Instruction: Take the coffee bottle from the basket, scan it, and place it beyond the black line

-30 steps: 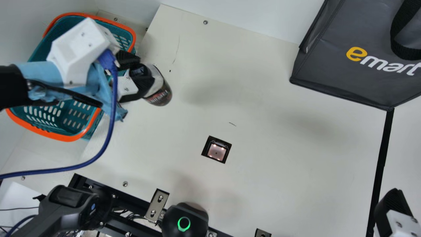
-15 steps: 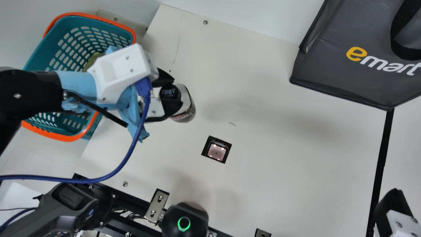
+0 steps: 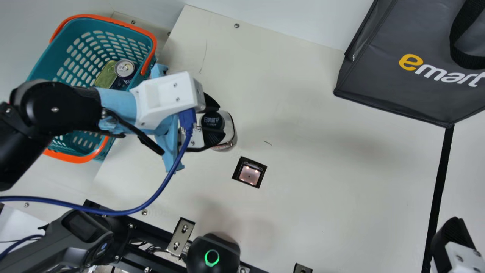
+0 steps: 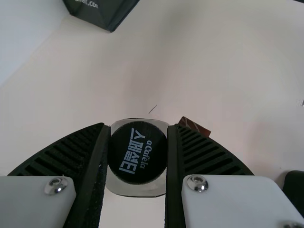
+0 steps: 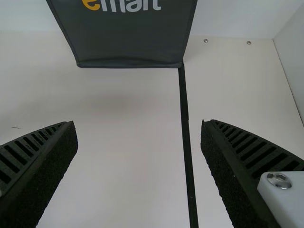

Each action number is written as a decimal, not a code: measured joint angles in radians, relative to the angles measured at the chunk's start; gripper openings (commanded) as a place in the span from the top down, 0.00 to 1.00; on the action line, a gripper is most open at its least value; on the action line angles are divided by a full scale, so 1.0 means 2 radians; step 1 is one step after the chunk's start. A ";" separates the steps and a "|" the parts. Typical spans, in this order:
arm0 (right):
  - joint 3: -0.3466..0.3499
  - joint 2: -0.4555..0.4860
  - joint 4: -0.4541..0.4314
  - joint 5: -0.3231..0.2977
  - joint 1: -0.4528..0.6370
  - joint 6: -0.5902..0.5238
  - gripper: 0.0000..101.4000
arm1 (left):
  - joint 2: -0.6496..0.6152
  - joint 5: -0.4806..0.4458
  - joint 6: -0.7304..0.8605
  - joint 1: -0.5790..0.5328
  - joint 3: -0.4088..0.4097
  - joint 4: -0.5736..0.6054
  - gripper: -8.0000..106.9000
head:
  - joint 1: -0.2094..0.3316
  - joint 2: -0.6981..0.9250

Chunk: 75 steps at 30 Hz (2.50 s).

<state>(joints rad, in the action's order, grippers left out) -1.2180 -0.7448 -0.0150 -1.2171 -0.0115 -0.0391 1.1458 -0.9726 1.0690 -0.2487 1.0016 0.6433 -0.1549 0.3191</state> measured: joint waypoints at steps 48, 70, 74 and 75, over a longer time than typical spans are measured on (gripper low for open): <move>0.000 0.000 0.000 0.000 0.000 0.000 0.10 | 0.057 0.057 0.101 0.008 -0.058 0.061 0.81 | 0.000 0.000; 0.000 0.000 0.000 0.000 0.000 0.000 0.10 | 0.065 0.042 0.118 0.027 -0.054 0.065 0.17 | 0.000 0.000; 0.000 0.000 0.000 0.000 0.000 0.000 0.10 | 0.065 0.037 0.121 0.037 -0.051 0.066 0.15 | 0.000 0.000; 0.000 0.000 0.000 0.000 0.000 0.000 0.10 | 0.065 0.036 0.121 0.039 -0.051 0.067 0.15 | 0.000 0.000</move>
<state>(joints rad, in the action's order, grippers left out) -1.2180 -0.7448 -0.0150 -1.2171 -0.0115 -0.0391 1.2766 -0.9008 1.3117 -0.1713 0.9004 0.7765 -0.1549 0.3191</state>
